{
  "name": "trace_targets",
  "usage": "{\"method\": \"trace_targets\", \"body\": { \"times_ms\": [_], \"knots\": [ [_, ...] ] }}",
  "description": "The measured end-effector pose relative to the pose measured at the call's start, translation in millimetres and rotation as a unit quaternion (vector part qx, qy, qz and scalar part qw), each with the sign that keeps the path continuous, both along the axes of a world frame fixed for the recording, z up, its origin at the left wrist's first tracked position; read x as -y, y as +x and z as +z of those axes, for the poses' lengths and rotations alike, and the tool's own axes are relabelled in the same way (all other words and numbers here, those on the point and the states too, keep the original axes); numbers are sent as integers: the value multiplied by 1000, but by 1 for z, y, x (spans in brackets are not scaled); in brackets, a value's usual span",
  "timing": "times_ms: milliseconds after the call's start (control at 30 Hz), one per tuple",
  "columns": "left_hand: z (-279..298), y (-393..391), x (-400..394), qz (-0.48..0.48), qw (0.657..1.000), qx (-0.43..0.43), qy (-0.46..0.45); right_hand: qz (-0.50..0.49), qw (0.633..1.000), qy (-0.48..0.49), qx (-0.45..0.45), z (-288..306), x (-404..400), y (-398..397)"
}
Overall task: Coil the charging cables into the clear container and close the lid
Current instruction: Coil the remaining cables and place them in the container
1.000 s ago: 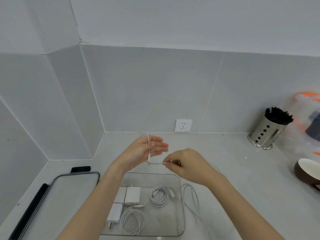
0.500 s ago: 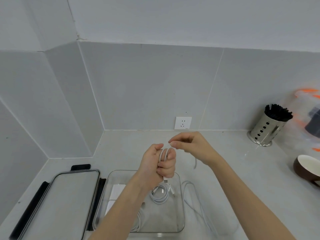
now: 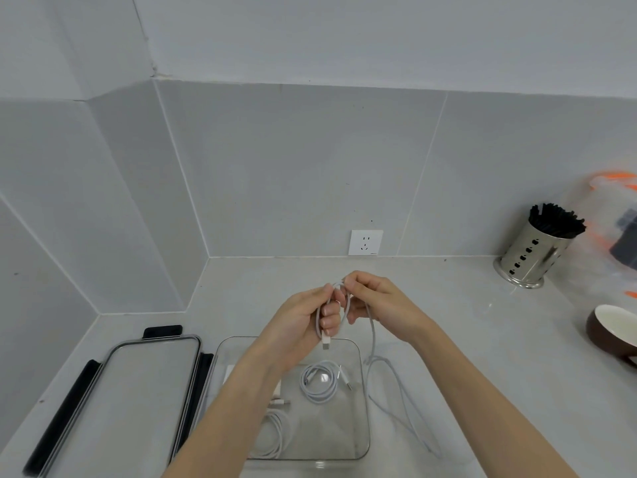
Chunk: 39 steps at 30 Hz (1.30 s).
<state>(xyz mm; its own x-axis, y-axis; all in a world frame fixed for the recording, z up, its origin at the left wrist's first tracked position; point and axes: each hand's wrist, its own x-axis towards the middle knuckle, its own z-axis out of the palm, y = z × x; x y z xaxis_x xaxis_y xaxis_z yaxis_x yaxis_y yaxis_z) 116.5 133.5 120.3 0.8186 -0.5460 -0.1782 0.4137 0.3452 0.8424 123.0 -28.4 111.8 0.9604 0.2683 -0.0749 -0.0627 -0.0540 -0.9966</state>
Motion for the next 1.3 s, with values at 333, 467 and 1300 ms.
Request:
{"method": "trace_targets", "body": {
  "times_ms": [333,467,1300],
  "knots": [
    [14,4,3,-11,998,-45,-52,-33,999,1,6,-9,-7,7],
    [16,11,6,33,988,-80,-131,-80,994,-65,27,-24,-21,0],
    [-29,11,10,67,965,128,221,47,921,-355,153,60,-8,-4]
  ]
}}
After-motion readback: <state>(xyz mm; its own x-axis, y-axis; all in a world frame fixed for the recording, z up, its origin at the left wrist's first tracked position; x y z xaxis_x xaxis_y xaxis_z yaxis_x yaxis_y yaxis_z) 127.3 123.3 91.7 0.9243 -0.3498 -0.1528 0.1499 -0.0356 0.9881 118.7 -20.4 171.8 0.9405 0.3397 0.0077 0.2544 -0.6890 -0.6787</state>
